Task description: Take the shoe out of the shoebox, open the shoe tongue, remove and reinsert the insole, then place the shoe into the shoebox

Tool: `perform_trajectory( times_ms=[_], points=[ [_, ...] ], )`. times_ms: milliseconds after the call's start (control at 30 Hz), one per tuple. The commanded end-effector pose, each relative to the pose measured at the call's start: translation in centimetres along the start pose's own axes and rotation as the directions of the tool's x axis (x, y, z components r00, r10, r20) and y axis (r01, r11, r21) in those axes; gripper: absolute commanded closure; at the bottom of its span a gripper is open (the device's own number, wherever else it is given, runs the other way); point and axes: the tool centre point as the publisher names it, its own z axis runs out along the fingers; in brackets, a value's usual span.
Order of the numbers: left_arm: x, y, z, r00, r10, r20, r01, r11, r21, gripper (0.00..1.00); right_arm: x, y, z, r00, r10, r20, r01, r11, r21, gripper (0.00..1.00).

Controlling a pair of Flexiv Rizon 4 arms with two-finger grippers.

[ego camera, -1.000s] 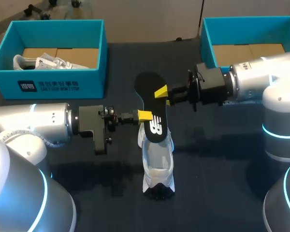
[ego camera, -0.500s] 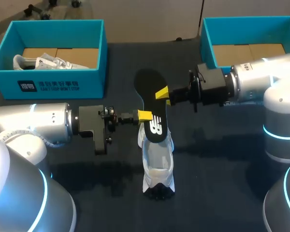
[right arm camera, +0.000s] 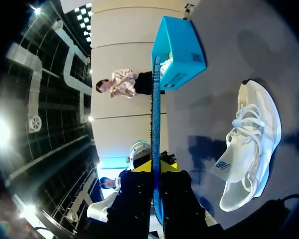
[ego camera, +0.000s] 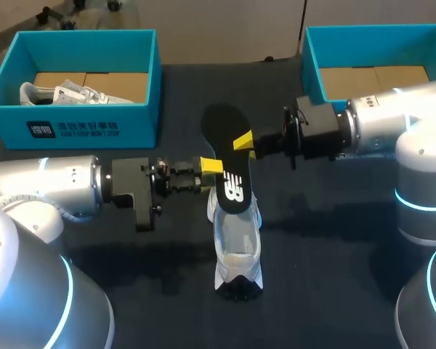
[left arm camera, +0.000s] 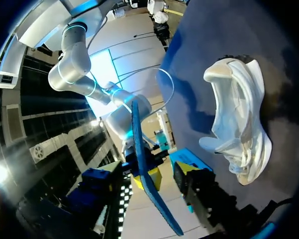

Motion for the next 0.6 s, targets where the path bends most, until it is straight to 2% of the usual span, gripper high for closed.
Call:
perform_trajectory(
  times_ms=[33,267,400,600],
  points=[
    [-1.5,0.1,-2.5,0.997,-0.036,-0.07,0.038,0.999,0.022,0.0,-0.2,0.2,0.4,1.0,-0.002,0.014,0.002,1.0,0.01,1.0],
    [-2.3,1.4,-5.0,0.976,-0.082,-0.202,0.093,0.994,0.048,0.0,-1.1,0.1,0.8,1.0,-0.01,0.013,0.01,1.0,0.02,1.0],
    [-2.8,2.4,-6.3,0.951,-0.113,-0.289,0.133,0.99,0.05,0.0,-1.7,0.0,0.8,1.0,-0.005,0.005,0.005,1.0,-0.001,1.0],
    [-3.7,4.0,-7.5,0.905,-0.143,-0.4,0.184,0.981,0.066,0.0,-1.7,0.0,0.8,1.0,-0.005,0.005,0.005,1.0,-0.001,1.0]
  ],
)
